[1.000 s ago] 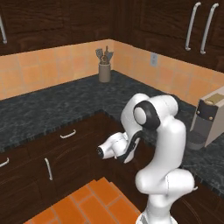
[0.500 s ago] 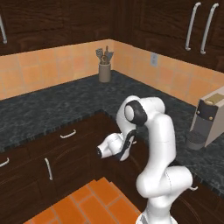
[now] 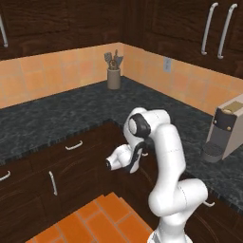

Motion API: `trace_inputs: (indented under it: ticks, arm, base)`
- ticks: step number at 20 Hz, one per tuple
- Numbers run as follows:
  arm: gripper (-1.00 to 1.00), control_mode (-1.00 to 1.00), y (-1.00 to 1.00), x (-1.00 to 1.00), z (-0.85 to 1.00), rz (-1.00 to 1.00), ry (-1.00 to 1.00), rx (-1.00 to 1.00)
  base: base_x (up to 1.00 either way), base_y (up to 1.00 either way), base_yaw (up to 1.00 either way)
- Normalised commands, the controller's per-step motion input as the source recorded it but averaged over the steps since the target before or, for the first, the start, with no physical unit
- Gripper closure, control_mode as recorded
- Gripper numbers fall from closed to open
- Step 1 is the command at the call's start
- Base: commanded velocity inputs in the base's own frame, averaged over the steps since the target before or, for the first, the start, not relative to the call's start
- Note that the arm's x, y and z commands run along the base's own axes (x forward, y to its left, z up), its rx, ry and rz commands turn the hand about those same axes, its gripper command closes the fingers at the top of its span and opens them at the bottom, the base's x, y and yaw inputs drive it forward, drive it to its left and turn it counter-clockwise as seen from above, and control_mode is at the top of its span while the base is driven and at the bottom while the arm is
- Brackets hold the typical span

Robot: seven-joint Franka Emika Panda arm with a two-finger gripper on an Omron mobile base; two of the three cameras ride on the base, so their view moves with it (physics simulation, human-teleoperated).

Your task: Take a straw from the drawer in front and place it inside the glass cup on the dining counter.

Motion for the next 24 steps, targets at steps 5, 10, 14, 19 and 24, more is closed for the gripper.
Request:
trace_inputs:
  ticks: [5,10,14,19,24]
  arm:
    - [-1.0,-1.0,-0.15,0.28,-0.35,0.0,0.03,0.0]
    - [1.0,-1.0,-0.05,0.1,-0.16,0.0,0.01,0.0]
    - [1.0,-1.0,0.0,0.0,-0.02,0.0,0.0,0.0]
    - [1.0,-1.0,0.51,-0.35,0.0,0.0,0.0,0.0]
    - [1.0,-1.0,0.91,-0.57,0.0,0.0,0.0,0.0]
  base:
    - [0.0,0.0,0.0]
    - [0.0,0.0,0.0]
    - [0.0,0.0,0.0]
    - [0.0,0.0,0.0]
    - [0.0,0.0,0.0]
